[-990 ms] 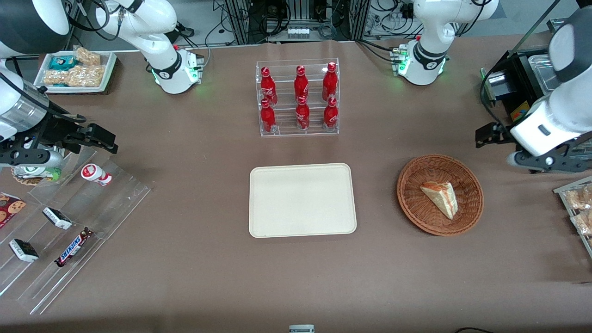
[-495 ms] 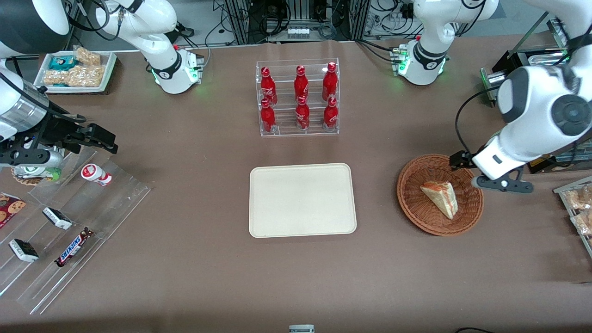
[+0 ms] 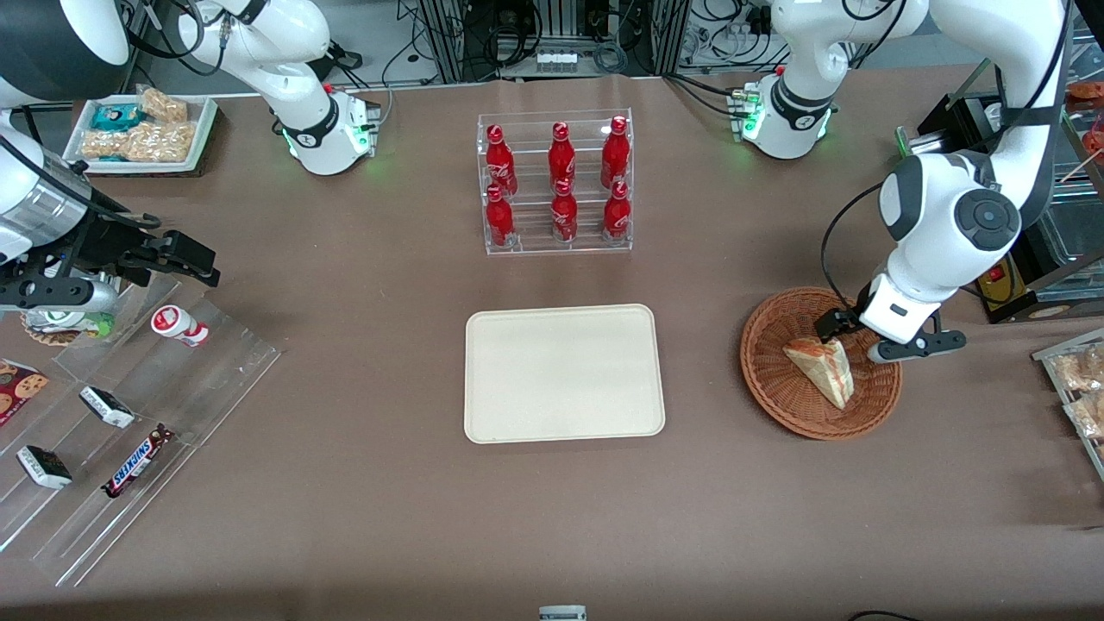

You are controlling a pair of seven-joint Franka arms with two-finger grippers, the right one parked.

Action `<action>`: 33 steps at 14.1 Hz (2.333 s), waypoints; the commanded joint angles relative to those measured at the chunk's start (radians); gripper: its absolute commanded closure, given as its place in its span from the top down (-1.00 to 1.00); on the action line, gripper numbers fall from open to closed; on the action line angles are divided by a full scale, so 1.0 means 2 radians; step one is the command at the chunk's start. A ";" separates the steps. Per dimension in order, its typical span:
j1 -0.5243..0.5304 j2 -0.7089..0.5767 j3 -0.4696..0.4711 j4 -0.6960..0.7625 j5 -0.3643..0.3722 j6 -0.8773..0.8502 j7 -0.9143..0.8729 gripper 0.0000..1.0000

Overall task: Place sandwich from basket to tray
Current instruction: 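Lower the left gripper into the basket and grasp the wrapped sandwich, then lift the sandwich and carry it over the cream tray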

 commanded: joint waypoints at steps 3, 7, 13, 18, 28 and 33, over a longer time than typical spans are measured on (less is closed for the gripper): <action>-0.009 0.049 0.002 0.015 0.004 0.047 -0.222 1.00; -0.009 0.090 0.002 0.038 -0.001 0.056 -0.229 1.00; -0.009 0.092 0.001 0.042 0.002 0.046 -0.223 -0.78; -0.036 0.106 -0.001 0.165 0.002 -0.129 -0.216 -0.82; -0.233 0.221 -0.002 0.298 0.020 -0.100 -0.203 -0.82; -0.301 0.282 -0.002 0.360 0.042 -0.058 -0.207 -0.82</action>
